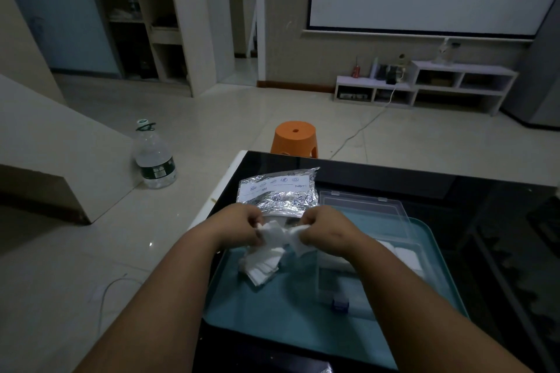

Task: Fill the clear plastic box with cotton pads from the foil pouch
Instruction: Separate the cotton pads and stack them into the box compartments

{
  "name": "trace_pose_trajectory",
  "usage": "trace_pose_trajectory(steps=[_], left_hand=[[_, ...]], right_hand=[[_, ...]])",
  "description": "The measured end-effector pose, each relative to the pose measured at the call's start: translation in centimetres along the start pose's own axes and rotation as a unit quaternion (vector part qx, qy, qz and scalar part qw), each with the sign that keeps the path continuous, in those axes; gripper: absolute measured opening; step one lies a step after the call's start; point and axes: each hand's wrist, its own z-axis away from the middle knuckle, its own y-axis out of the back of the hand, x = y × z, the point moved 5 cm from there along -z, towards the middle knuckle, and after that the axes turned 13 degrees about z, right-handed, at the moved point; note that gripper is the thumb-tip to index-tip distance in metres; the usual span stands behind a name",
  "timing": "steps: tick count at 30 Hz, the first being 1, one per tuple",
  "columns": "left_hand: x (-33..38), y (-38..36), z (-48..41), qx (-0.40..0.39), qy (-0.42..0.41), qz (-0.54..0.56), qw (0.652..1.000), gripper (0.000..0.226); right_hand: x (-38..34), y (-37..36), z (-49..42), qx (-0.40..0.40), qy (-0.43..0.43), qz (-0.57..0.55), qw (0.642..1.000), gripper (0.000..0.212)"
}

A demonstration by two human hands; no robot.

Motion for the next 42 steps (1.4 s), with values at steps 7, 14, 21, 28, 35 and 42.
trace_pose_trajectory(steps=[7,14,21,28,35,42], left_hand=[[0.0,-0.3,0.0,0.020,0.013,0.021,0.999,0.023],[0.4,-0.5,-0.1,-0.001,-0.015,0.052,0.999,0.033],[0.8,0.2,-0.1,0.057,-0.027,0.099,0.993,0.011],[2.4,-0.2,-0.4,0.083,-0.041,0.183,0.979,0.012],[3.8,-2.6,-1.2,0.056,-0.029,0.233,0.970,0.008],[4.9,-5.0,-1.7,0.027,-0.025,0.300,0.953,0.008]], right_hand=[[0.0,-0.2,-0.2,0.003,0.005,-0.037,0.999,0.015],[-0.2,-0.5,-0.3,0.001,0.016,-0.021,1.000,0.019],[1.3,1.5,0.0,0.044,-0.015,-0.083,0.995,0.031],[3.2,2.0,1.3,0.059,-0.037,-0.212,0.975,0.016],[4.6,2.8,1.9,0.076,-0.061,-0.400,0.911,0.016],[5.6,2.3,2.5,0.043,-0.065,-0.470,0.879,0.016]])
